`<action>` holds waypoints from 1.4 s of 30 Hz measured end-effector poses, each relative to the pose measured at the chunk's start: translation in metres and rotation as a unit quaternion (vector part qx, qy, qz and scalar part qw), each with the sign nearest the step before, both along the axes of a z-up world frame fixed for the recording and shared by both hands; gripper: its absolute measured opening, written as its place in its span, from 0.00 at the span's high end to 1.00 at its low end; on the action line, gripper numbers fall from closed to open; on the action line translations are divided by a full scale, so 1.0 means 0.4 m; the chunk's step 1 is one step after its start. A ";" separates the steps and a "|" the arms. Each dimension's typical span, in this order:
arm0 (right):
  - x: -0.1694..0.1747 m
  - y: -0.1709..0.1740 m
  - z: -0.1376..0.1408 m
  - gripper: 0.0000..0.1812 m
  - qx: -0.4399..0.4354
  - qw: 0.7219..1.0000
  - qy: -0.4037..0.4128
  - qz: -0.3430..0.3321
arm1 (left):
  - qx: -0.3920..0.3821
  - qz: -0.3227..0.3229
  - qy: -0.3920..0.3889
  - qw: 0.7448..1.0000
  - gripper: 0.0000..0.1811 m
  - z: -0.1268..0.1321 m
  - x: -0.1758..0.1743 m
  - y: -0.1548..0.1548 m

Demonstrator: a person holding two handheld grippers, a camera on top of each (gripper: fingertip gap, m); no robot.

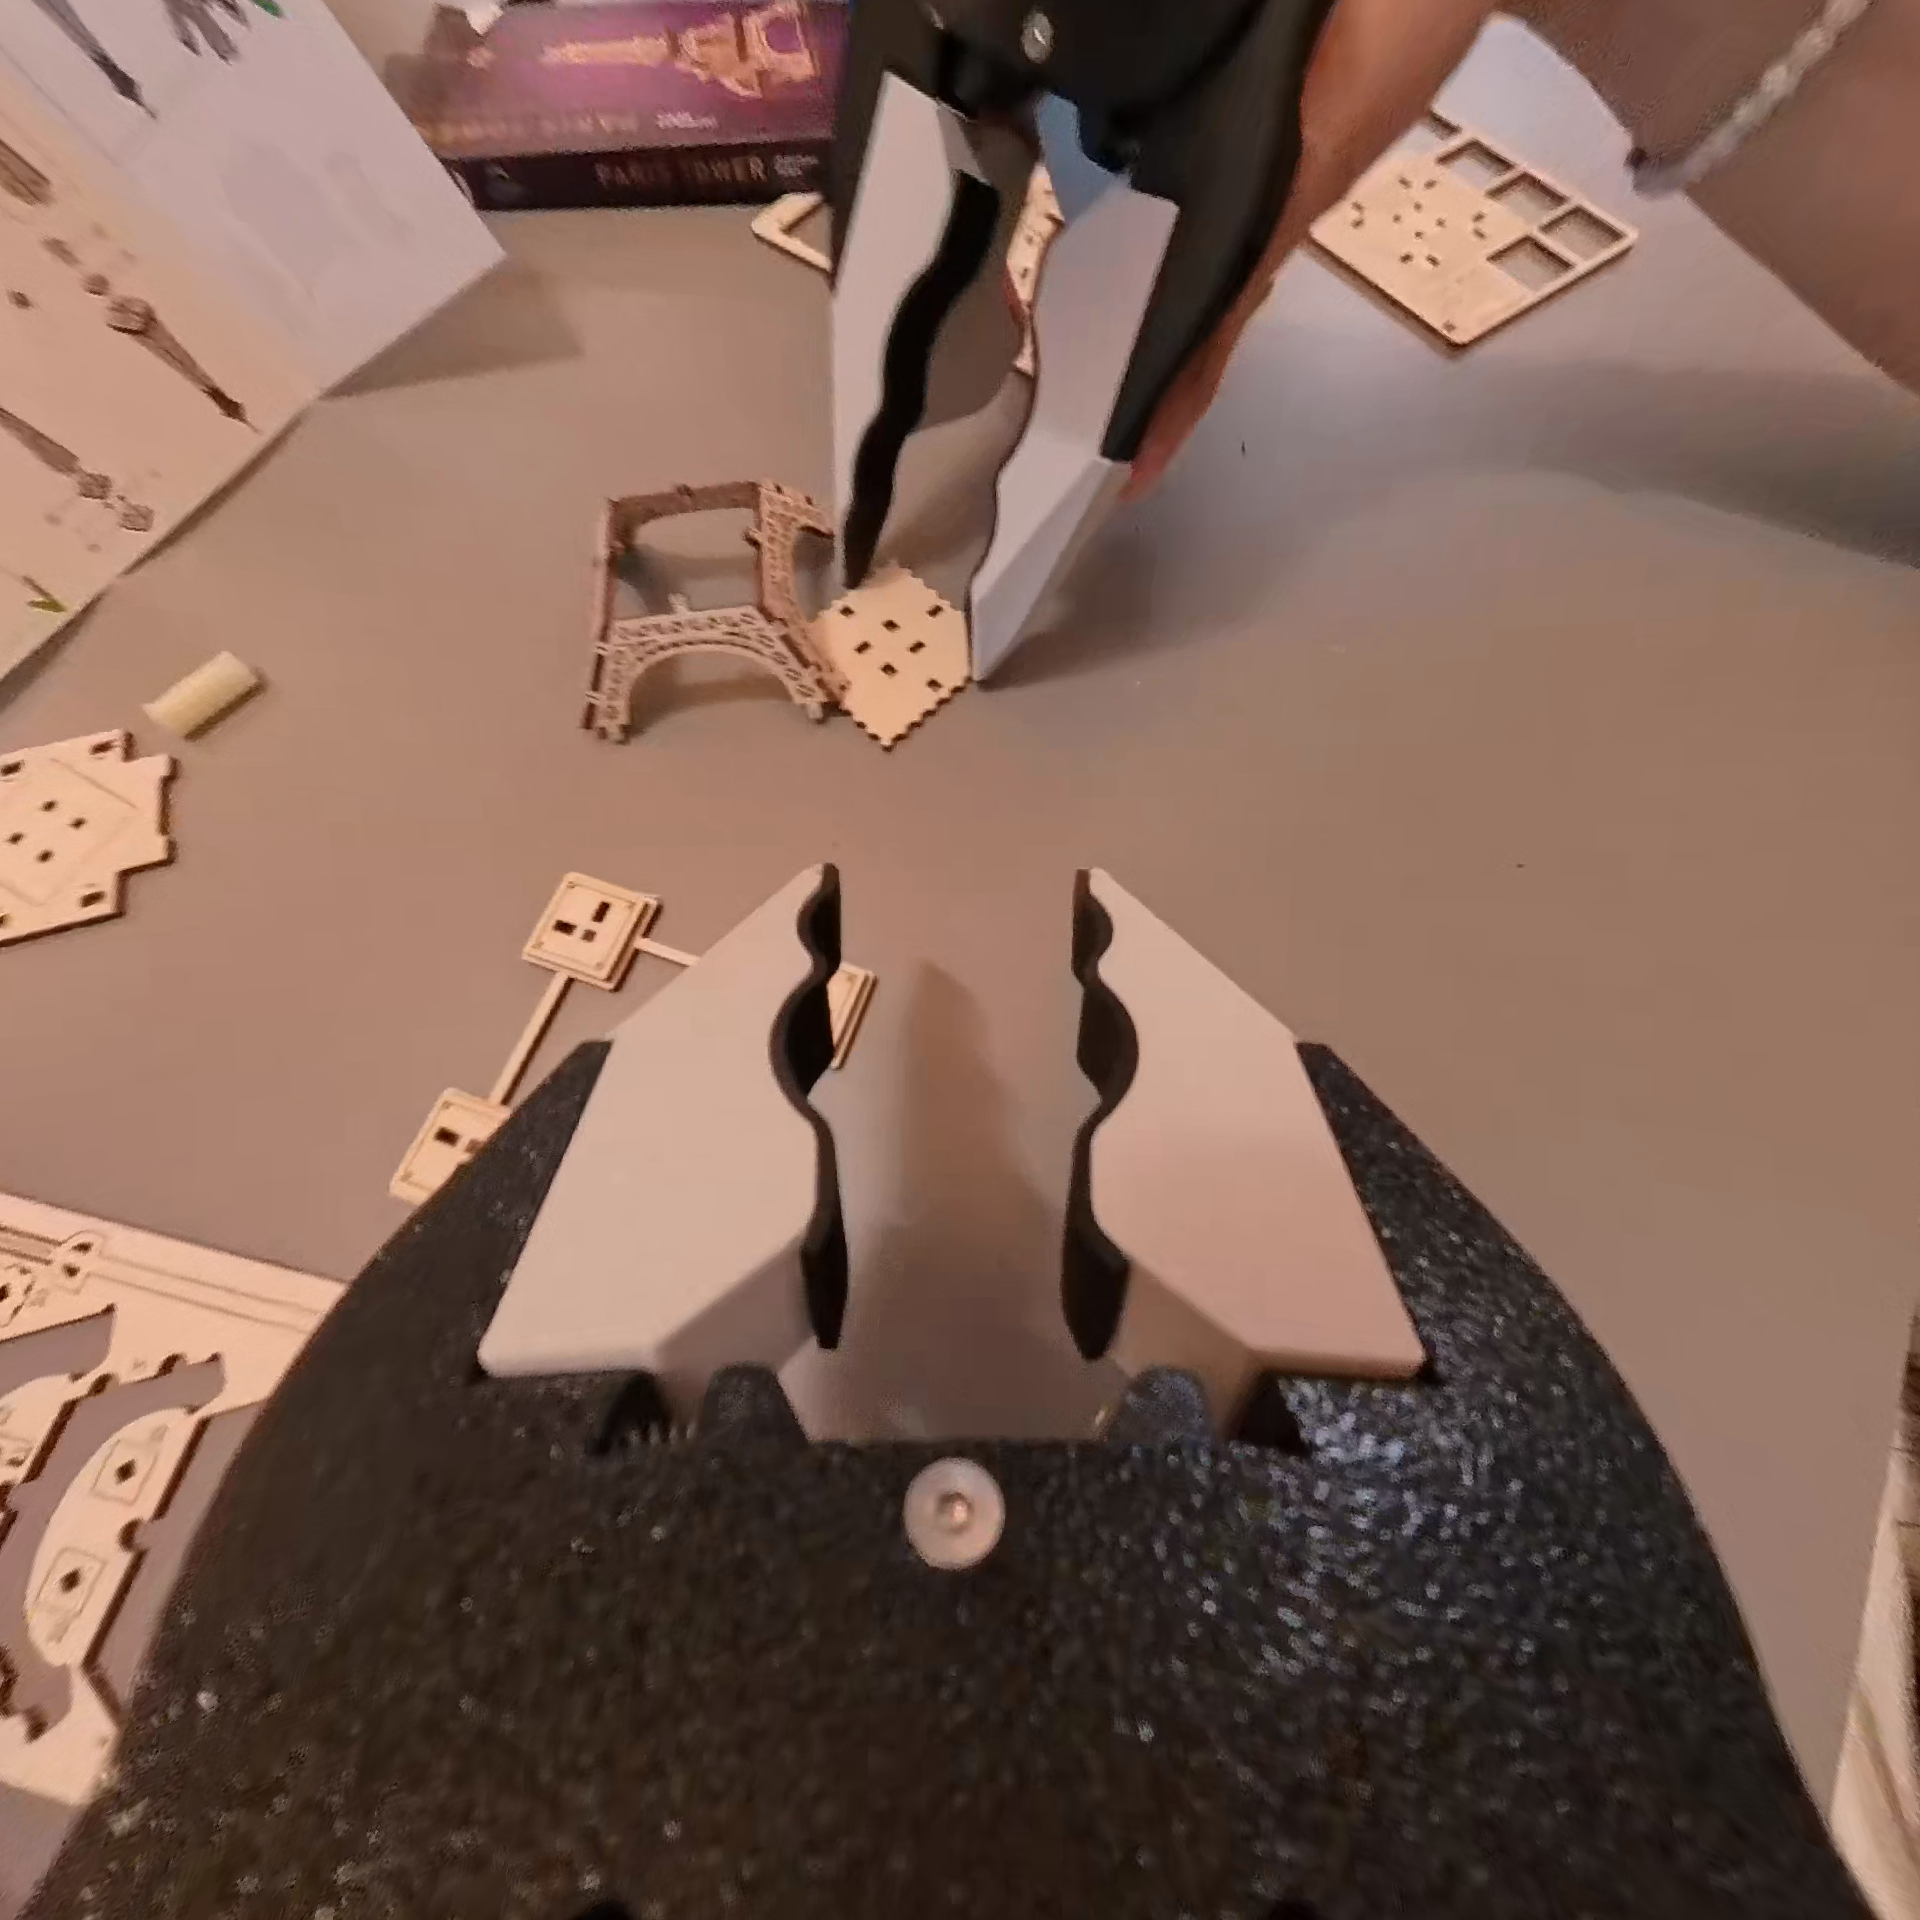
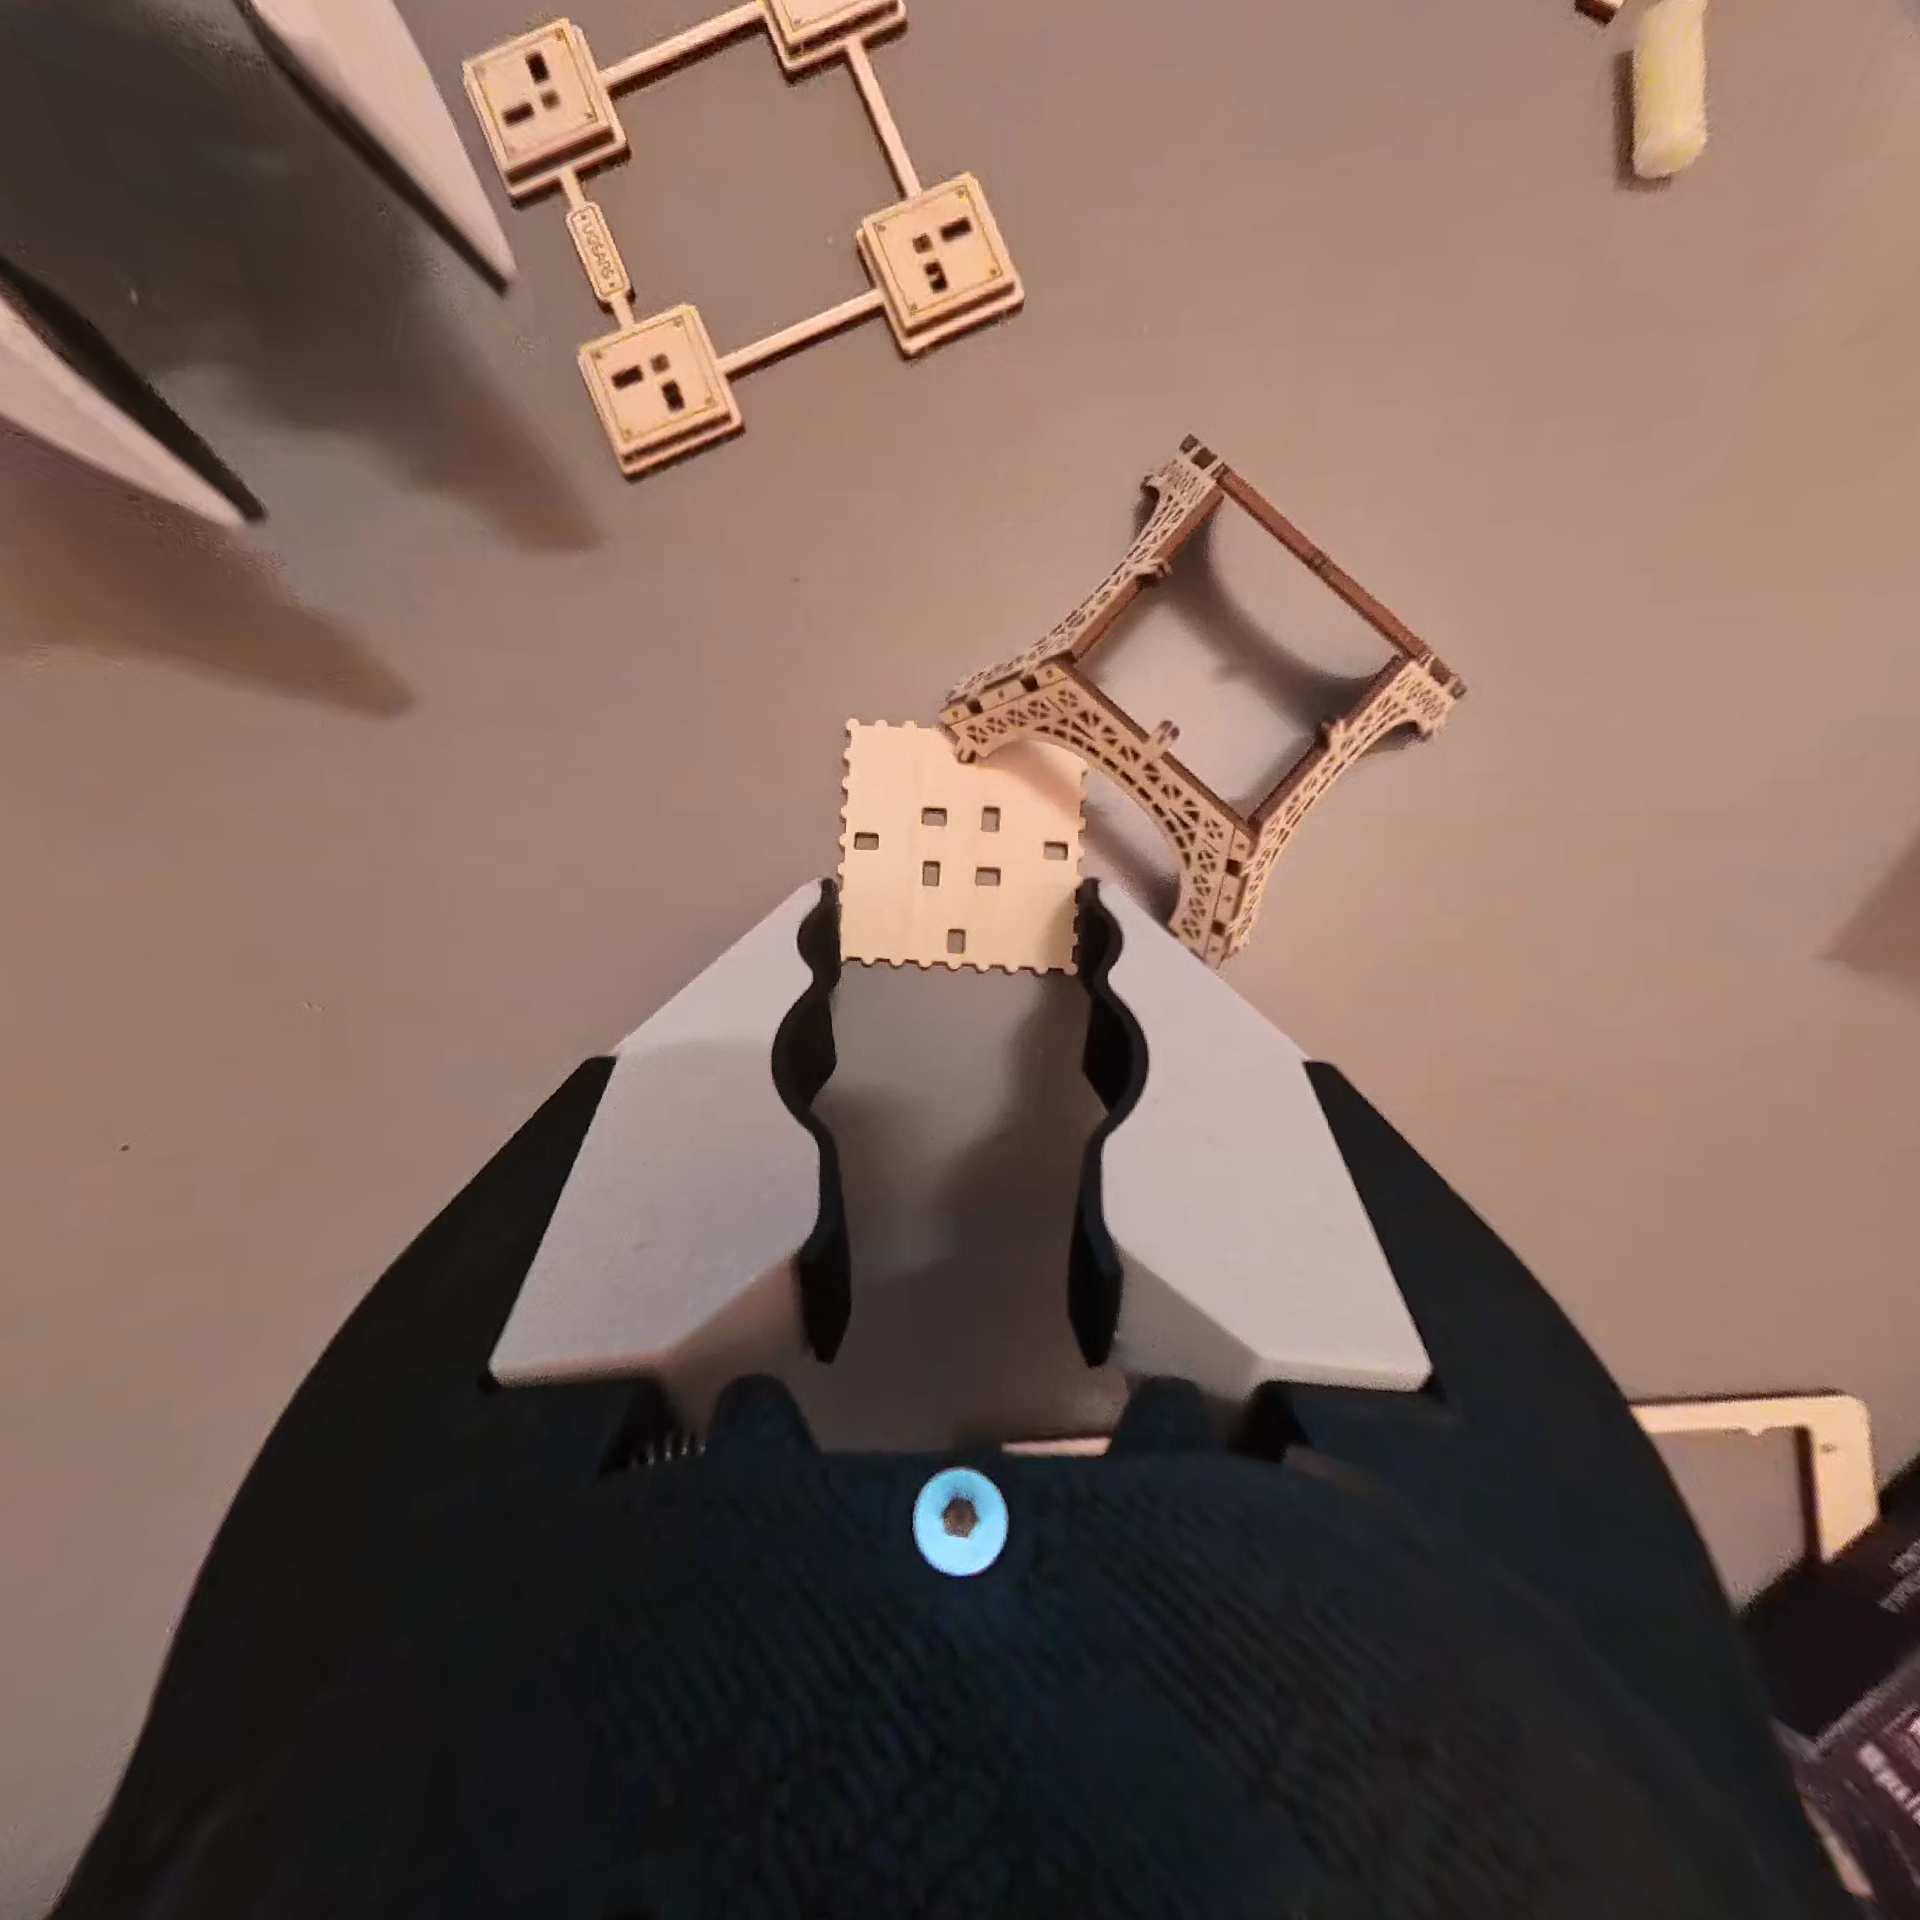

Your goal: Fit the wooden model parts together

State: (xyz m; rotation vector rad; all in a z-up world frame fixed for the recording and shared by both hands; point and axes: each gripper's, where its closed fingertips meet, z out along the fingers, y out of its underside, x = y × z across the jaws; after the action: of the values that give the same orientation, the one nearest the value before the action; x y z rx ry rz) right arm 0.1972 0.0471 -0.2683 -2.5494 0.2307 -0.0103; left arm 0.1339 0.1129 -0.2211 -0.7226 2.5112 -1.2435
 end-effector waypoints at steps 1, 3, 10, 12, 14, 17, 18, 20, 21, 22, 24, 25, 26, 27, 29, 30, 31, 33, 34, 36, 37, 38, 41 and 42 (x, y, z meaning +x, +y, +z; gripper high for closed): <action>-0.005 -0.005 0.000 0.75 -0.001 1.000 -0.003 -0.002 | -0.004 0.003 -0.006 1.000 0.77 0.010 0.001 0.005; -0.016 -0.014 0.011 0.91 0.021 1.000 -0.008 -0.011 | -0.007 0.007 -0.016 1.000 0.77 0.026 0.000 0.015; -0.049 -0.046 0.075 0.84 0.130 0.989 0.007 -0.074 | 0.016 -0.004 -0.022 1.000 0.76 0.027 -0.017 0.022; -0.124 -0.006 0.115 0.78 0.157 0.984 0.041 -0.075 | 0.036 -0.006 -0.009 0.999 0.76 0.002 -0.020 0.028; -0.201 0.032 0.130 0.76 0.136 0.990 -0.005 -0.022 | 0.062 -0.005 -0.006 0.998 0.75 -0.013 -0.020 0.038; -0.244 0.047 0.082 0.72 0.041 0.996 -0.072 0.039 | 0.081 -0.033 -0.001 0.996 0.76 -0.033 -0.034 0.034; -0.250 0.047 0.065 0.71 0.022 0.997 -0.056 0.048 | 0.081 -0.036 0.002 0.996 0.76 -0.040 -0.034 0.031; -0.241 0.057 0.043 0.68 0.011 0.999 -0.026 0.046 | 0.081 -0.034 0.013 0.996 0.76 -0.050 -0.032 0.027; -0.236 0.056 0.030 0.65 -0.003 0.999 -0.014 0.048 | 0.081 -0.036 0.018 0.996 0.76 -0.054 -0.034 0.025; -0.231 0.053 0.015 0.64 -0.022 0.998 -0.011 0.055 | 0.082 -0.038 0.019 0.996 0.76 -0.057 -0.034 0.024; -0.224 0.057 -0.006 0.58 -0.046 0.996 -0.014 0.073 | 0.088 -0.040 0.020 0.995 0.76 -0.061 -0.035 0.027; -0.229 0.068 -0.008 0.55 -0.044 0.995 -0.014 0.086 | 0.090 -0.041 0.021 0.995 0.76 -0.063 -0.036 0.029; -0.238 0.080 -0.007 0.56 -0.038 0.994 -0.012 0.102 | 0.091 -0.040 0.021 0.995 0.76 -0.063 -0.035 0.032; -0.249 0.090 -0.005 0.57 -0.033 0.992 -0.008 0.118 | 0.090 -0.038 0.019 0.995 0.76 -0.061 -0.034 0.035; -0.249 0.096 -0.005 0.61 -0.033 0.991 -0.012 0.129 | 0.085 -0.035 0.018 0.996 0.76 -0.056 -0.032 0.041; -0.249 0.096 -0.004 0.61 -0.033 0.991 -0.009 0.131 | 0.081 -0.034 0.018 0.996 0.76 -0.054 -0.030 0.043; -0.251 0.096 -0.003 0.62 -0.033 0.991 -0.003 0.132 | 0.079 -0.032 0.018 0.996 0.76 -0.052 -0.029 0.046; -0.263 0.099 0.005 0.64 -0.022 0.990 0.009 0.140 | 0.077 -0.030 0.017 0.996 0.76 -0.049 -0.027 0.050; -0.266 0.104 0.011 0.61 -0.013 0.990 0.010 0.140 | 0.077 -0.031 0.015 0.996 0.76 -0.048 -0.028 0.052; -0.273 0.120 0.029 0.63 0.016 0.989 0.001 0.149 | 0.076 -0.033 0.013 0.996 0.76 -0.046 -0.028 0.053; -0.263 0.130 0.036 0.63 0.029 0.989 -0.013 0.144 | 0.076 -0.034 0.014 0.996 0.76 -0.047 -0.028 0.054; -0.250 0.137 0.041 0.60 0.037 0.990 -0.026 0.133 | 0.077 -0.034 0.015 0.996 0.77 -0.048 -0.028 0.055; -0.234 0.128 0.025 0.58 0.015 0.991 -0.038 0.125 | 0.079 -0.031 0.015 0.996 0.76 -0.048 -0.026 0.060; -0.242 0.118 0.011 0.57 -0.004 0.991 -0.031 0.133 | 0.079 -0.031 0.015 0.996 0.77 -0.047 -0.027 0.061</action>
State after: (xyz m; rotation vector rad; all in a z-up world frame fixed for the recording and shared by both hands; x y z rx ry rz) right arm 0.1006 0.0945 -0.2638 -2.5628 -0.1333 0.0117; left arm 0.1230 0.1373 -0.2397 -0.6341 2.6378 -1.0444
